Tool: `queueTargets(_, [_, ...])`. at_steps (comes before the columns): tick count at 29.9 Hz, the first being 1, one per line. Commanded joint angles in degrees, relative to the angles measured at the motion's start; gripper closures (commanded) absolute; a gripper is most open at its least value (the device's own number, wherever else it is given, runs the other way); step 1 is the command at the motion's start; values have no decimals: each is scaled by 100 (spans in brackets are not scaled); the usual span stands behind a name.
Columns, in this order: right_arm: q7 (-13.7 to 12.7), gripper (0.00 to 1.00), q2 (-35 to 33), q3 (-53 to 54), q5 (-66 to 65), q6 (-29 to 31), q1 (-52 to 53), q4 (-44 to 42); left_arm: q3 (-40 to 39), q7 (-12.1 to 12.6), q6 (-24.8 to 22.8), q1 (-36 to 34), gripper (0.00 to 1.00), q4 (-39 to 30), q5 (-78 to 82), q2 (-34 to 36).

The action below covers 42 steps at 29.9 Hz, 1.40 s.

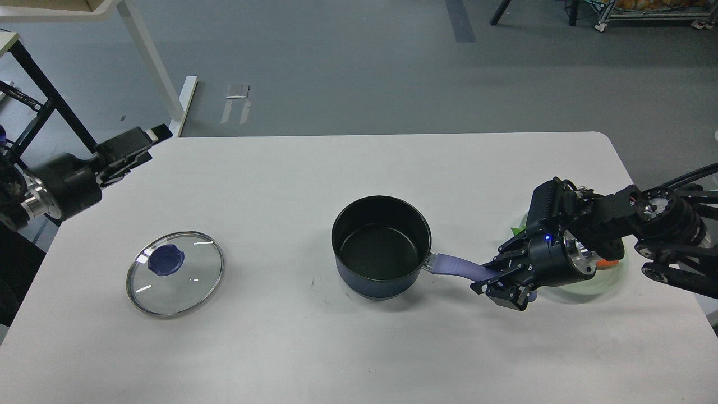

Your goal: Open pot lid

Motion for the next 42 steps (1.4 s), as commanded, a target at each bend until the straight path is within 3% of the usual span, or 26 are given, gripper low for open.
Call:
queueTargets(1, [0, 65, 3, 0, 7, 0, 0, -1, -56, -1, -94, 17, 1, 468, -2030, -368])
queueTargets(5, [0, 58, 3, 0, 7, 0, 0, -1, -451, -1, -296, 131, 1, 1400, -2699, -949])
queueTargets(9, [0, 44, 3, 0, 25, 0, 0, -18, -1013, -1, -1042, 465, 1, 2130, -3227, -1415])
queueTargets(16, [0, 5, -102, 27, 138, -9, 97, 8, -1120, 48, -1447, 685, 1, 2193, -3245, -1459])
queueTargets(21, [0, 3, -435, 70, 726, 0, 491, 166, -1120, 267, -1632, 729, 1, 2193, -3263, -1459])
queueTargets(30, [0, 2, -1332, 141, 2764, 0, 1467, 904, -1129, 285, -1712, 756, 1, 2175, -3263, -1459])
queueTargets(36, [0, 2, -1420, 475, 5557, -114, 1398, 703, -1137, 189, -1597, 756, 1, 2149, -3263, -1477])
queueTargets(42, [0, 1, -1219, 527, 8712, -966, 1065, 282, -1146, 74, -1474, 764, 1, 2149, -3254, -1565])
